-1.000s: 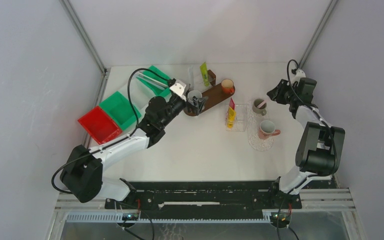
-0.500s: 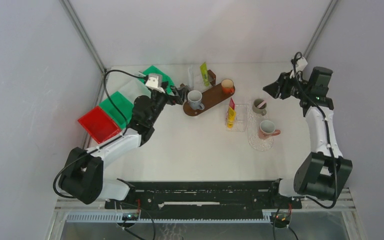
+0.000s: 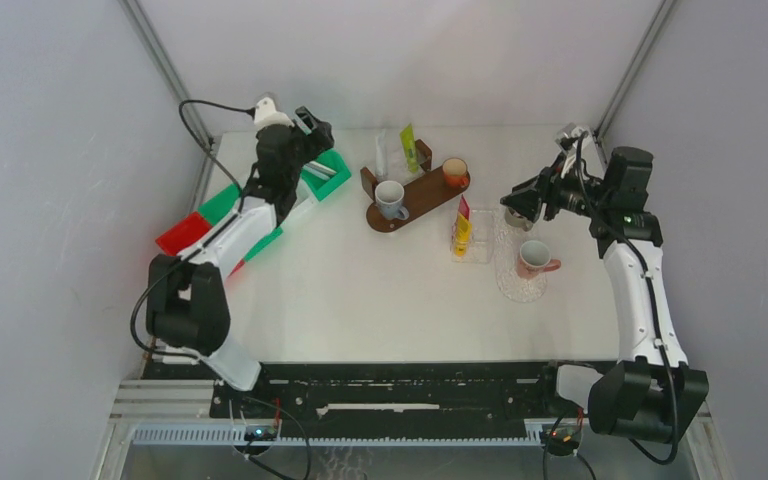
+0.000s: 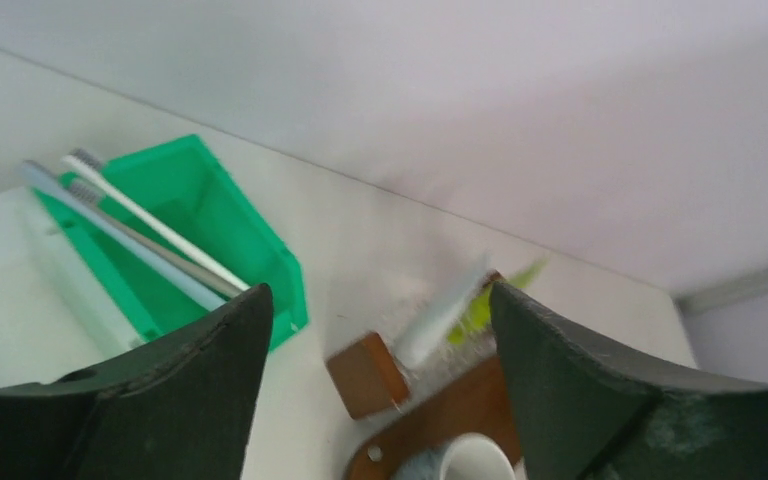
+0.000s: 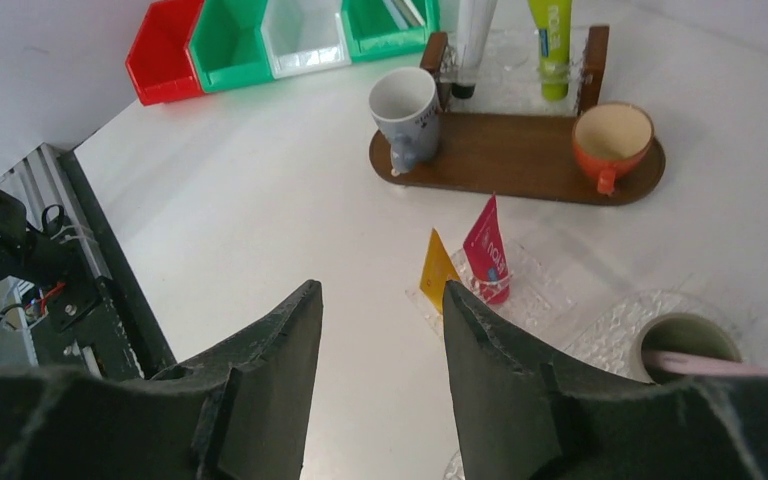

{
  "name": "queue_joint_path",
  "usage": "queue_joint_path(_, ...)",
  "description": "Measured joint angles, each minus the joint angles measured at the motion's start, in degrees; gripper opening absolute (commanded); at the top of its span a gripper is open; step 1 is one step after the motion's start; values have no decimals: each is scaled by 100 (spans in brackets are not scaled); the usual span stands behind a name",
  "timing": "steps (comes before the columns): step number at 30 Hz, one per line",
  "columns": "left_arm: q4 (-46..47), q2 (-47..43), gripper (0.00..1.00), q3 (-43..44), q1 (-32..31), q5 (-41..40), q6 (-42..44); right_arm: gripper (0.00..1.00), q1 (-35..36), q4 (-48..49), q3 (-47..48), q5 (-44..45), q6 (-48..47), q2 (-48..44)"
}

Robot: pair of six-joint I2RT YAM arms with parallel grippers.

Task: Prepare toiletry sets of a toothbrush and toothpaste on the tray
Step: Place the toothbrush in the cup, then pick up the toothbrush from the storage box.

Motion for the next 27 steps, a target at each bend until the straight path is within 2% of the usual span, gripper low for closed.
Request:
queue_joint_path(2,-719,424,66,737,-2,-525,-229,56,-7,-28,-79,2,-17,70)
queue_joint_path(7,-2686,1982,58,3206,11,-1526,-682,56,94,-35,-120,33,-94,94)
queue_joint_path(13,-4050,3335,43,5036,94,-1801,-977,56,205,-39,-122,136,-203,105)
queue_joint_path(18,-4503,3969,44,5525,267,-1547,-1403,56,203,-39,-125,216,-273,181)
queue_joint_path(27,-4885,4446,42,5556,505,-1062,-1869,56,203,-42,-166,339,-334,319)
